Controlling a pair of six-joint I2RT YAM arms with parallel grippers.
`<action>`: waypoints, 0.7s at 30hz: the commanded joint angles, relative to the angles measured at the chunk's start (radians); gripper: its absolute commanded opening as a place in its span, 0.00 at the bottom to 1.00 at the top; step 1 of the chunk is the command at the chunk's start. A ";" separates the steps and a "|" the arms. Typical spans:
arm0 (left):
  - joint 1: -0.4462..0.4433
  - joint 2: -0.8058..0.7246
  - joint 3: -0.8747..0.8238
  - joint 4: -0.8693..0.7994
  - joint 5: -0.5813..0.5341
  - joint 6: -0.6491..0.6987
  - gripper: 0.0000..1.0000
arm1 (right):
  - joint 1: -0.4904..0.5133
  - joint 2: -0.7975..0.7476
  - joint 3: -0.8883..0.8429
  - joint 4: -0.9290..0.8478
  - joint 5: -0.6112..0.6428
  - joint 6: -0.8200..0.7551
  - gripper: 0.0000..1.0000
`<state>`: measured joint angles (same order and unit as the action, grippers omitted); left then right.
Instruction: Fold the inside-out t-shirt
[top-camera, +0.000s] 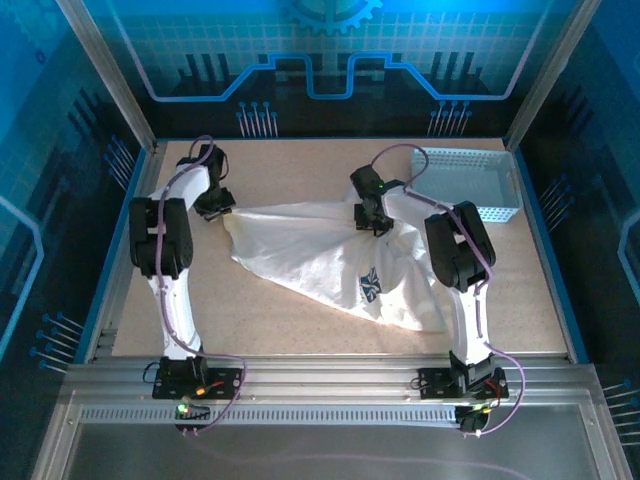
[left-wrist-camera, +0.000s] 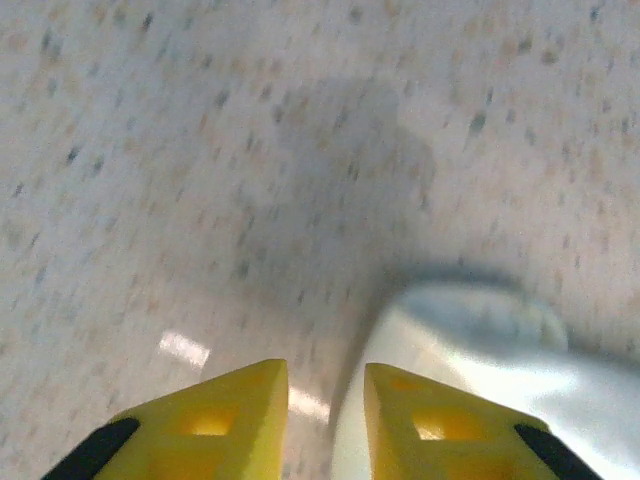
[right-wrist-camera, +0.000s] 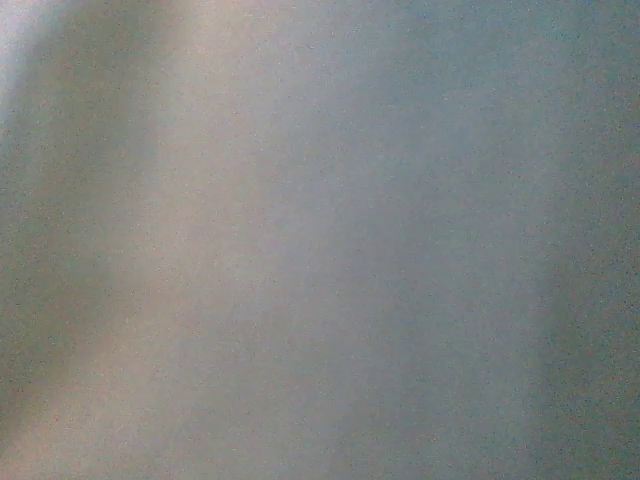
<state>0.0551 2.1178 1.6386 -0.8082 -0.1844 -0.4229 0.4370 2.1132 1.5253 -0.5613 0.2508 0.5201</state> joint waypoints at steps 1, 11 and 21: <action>-0.010 -0.193 -0.099 0.029 0.023 -0.048 0.36 | -0.004 -0.130 -0.047 0.004 -0.047 -0.074 0.44; -0.085 -0.442 -0.461 0.133 0.127 -0.157 0.64 | 0.100 -0.430 -0.198 -0.119 -0.036 -0.162 0.71; -0.135 -0.329 -0.475 0.162 0.135 -0.157 0.64 | 0.124 -0.442 -0.341 -0.194 0.049 -0.060 0.71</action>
<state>-0.0696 1.7603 1.1584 -0.6617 -0.0772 -0.5674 0.5507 1.6531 1.1912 -0.7200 0.2752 0.4267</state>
